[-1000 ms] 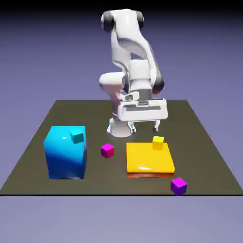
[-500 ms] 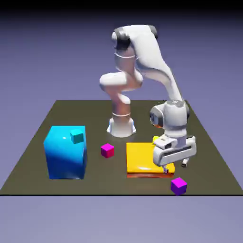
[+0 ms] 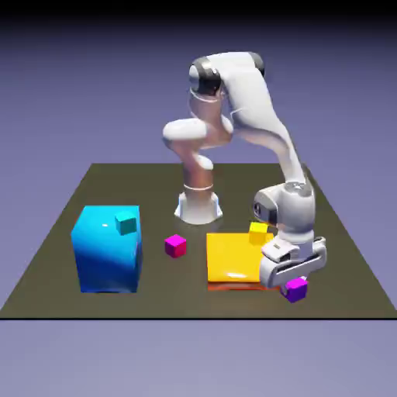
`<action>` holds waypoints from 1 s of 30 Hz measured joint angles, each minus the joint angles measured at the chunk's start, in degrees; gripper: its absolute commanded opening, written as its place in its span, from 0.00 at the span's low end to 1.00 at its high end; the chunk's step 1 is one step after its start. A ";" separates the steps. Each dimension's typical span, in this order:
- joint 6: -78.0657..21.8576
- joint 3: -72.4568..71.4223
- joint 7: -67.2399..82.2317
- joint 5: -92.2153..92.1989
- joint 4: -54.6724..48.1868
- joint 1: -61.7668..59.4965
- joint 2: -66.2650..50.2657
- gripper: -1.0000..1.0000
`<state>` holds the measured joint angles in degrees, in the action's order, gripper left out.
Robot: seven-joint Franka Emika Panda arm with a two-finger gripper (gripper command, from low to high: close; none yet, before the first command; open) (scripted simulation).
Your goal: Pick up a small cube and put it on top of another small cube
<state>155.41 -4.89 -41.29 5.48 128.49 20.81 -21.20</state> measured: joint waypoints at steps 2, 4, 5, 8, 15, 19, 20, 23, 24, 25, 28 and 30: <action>-1.11 1.45 4.95 -0.36 3.25 1.84 4.15 0.00; -2.23 2.89 9.91 -0.73 6.50 3.68 8.31 0.00; -2.78 3.61 12.38 -0.91 8.12 4.60 10.38 0.00; -4.46 5.77 19.82 -1.46 12.99 7.44 16.61 0.00; -8.35 10.86 37.15 -2.72 24.36 13.83 31.15 0.00; -10.58 13.75 47.05 -3.44 30.86 17.51 39.45 0.00; -11.13 14.48 49.52 -3.62 32.48 18.43 41.53 0.00; -12.80 16.64 56.94 -4.15 37.35 21.20 47.76 0.00; -13.36 17.37 59.41 -4.33 38.97 22.12 49.83 0.00; -13.62 17.71 60.60 -4.42 39.75 22.56 50.83 0.00; -9.00 18.30 61.83 -6.08 40.27 23.72 46.69 0.00; -4.37 18.89 63.06 -7.75 40.78 24.87 42.54 0.00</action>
<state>151.04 14.00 21.77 -2.27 169.28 45.68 21.34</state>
